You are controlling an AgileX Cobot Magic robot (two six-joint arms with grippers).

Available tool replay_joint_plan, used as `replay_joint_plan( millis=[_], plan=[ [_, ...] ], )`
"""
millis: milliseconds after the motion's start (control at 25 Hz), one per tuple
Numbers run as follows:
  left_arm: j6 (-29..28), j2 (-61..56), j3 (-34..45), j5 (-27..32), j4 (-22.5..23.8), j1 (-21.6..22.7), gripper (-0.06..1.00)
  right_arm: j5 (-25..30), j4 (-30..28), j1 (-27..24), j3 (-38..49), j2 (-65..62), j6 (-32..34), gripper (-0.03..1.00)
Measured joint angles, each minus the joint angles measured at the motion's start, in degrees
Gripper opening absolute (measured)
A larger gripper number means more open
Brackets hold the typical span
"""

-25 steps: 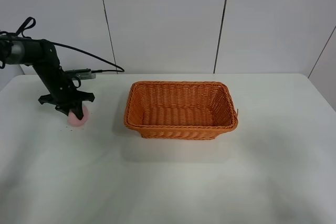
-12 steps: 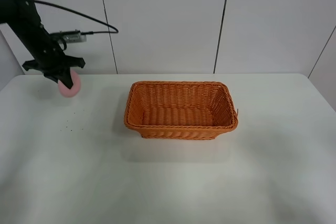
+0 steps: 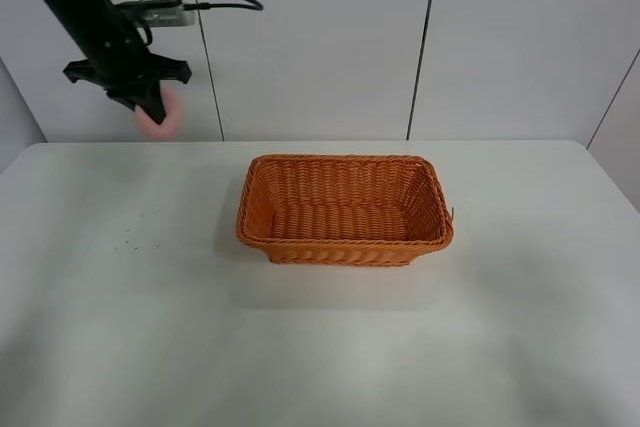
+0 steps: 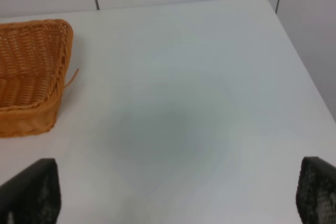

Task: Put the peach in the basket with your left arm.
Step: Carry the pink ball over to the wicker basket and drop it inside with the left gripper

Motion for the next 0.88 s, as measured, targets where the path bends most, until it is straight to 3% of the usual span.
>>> replay_joint_plan(
  millis=[440,680,880],
  plan=[
    [-1.48,7.32,-8.23,-0.23,-0.48,-19.35,0.15,0.0,0.0,0.0,0.0,0.0,0.0,0.69],
    [-1.71,16.24,-11.84,-2.52,-0.52,-25.0,0.15,0.0,0.0,0.0,0.0,0.0,0.0,0.69],
    [-1.71,22.23,-11.9,-5.53,-0.74,-26.2,0.15,0.0,0.0,0.0,0.0,0.0,0.0,0.69]
  ],
)
